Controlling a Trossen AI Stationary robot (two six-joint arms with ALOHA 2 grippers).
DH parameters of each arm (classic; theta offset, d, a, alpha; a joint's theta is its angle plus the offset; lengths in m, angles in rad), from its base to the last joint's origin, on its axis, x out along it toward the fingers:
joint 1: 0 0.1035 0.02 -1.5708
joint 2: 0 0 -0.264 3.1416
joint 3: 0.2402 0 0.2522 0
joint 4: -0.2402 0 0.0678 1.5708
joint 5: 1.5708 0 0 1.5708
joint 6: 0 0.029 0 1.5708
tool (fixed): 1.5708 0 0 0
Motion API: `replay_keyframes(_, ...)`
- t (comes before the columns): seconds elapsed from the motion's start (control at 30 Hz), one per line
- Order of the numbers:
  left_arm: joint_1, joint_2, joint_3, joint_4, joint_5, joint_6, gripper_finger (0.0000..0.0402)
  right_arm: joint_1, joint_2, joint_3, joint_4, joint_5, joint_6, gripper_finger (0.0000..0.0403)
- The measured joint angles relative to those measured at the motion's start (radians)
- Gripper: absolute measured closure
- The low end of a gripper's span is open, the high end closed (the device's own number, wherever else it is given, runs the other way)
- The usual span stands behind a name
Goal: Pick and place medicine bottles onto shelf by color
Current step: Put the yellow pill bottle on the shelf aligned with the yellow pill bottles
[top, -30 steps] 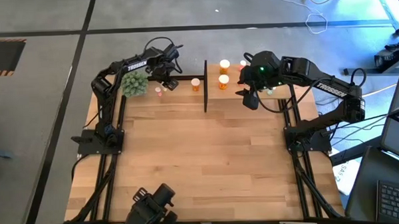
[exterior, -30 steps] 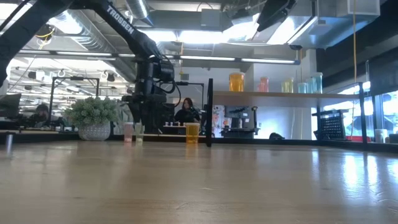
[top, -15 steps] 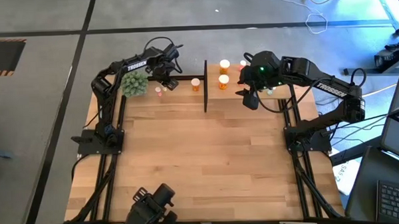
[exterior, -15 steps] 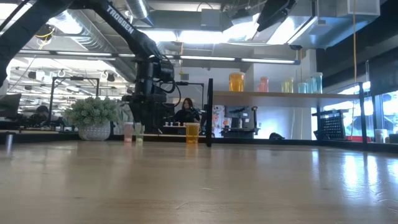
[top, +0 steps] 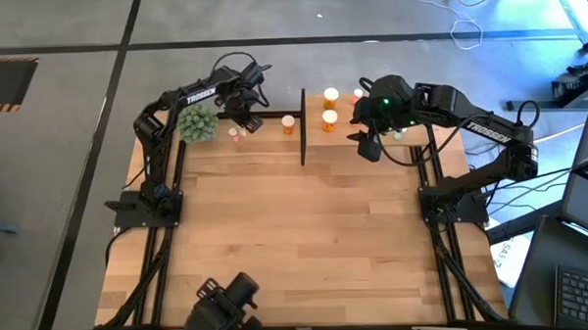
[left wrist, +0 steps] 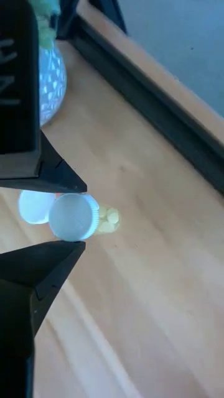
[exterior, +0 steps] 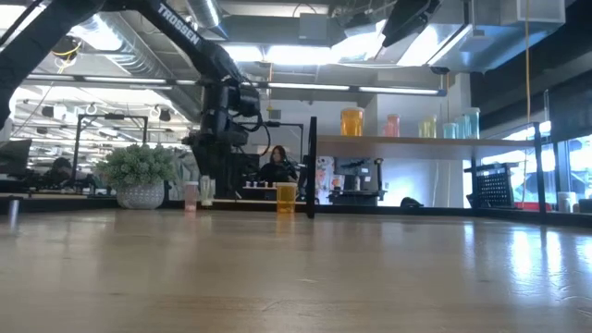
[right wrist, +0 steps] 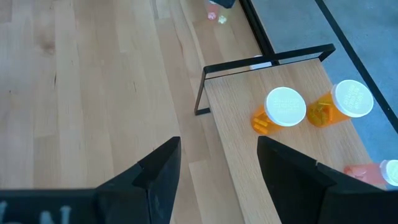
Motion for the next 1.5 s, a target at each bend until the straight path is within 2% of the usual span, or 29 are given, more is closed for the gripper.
replay_keyframes(0.17,-0.024,0.0,0.074,-0.056,0.0,0.023,0.0296,0.0,0.0,0.0,0.0,0.0,0.0,0.0189)
replay_keyframes(0.67,-0.147,0.0,0.443,-0.297,0.0,0.026,0.0296,0.0,0.0,0.0,0.001,0.0,0.025,0.0189)
replay_keyframes(1.1,-0.298,0.0,0.765,-0.312,0.0,0.048,0.0296,0.0,0.001,0.0,0.148,0.001,-0.04,0.0189)
replay_keyframes(1.33,-0.362,-0.037,0.765,-0.244,0.013,0.051,0.0296,-0.002,0.023,0.0,0.243,-0.004,-0.054,0.0189)
replay_keyframes(1.5,-0.392,-0.046,0.764,-0.233,0.02,0.051,0.0296,-0.017,0.079,0.001,0.272,-0.056,-0.08,0.0189)
